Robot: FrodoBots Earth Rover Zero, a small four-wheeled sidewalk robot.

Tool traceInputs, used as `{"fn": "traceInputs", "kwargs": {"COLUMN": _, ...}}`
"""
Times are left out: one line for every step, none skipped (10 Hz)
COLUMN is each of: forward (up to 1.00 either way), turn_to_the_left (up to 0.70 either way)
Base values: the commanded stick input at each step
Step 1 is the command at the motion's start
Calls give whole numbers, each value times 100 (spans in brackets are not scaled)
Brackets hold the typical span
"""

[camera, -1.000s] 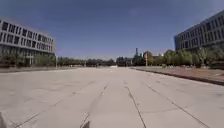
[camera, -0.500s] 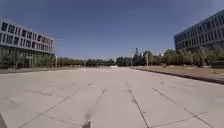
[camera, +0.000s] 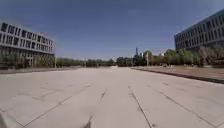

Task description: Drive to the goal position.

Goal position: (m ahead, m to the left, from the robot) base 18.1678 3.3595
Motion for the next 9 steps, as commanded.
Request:
{"fn": "traceInputs", "kwargs": {"forward": 70, "turn_to_the_left": 0}}
{"fn": "traceInputs", "kwargs": {"forward": 70, "turn_to_the_left": 0}}
{"fn": "traceInputs", "kwargs": {"forward": 70, "turn_to_the_left": 0}}
{"fn": "traceInputs", "kwargs": {"forward": 70, "turn_to_the_left": 0}}
{"fn": "traceInputs", "kwargs": {"forward": 70, "turn_to_the_left": 0}}
{"fn": "traceInputs", "kwargs": {"forward": 70, "turn_to_the_left": 0}}
{"fn": "traceInputs", "kwargs": {"forward": 70, "turn_to_the_left": 0}}
{"fn": "traceInputs", "kwargs": {"forward": 70, "turn_to_the_left": 0}}
{"fn": "traceInputs", "kwargs": {"forward": 70, "turn_to_the_left": 0}}
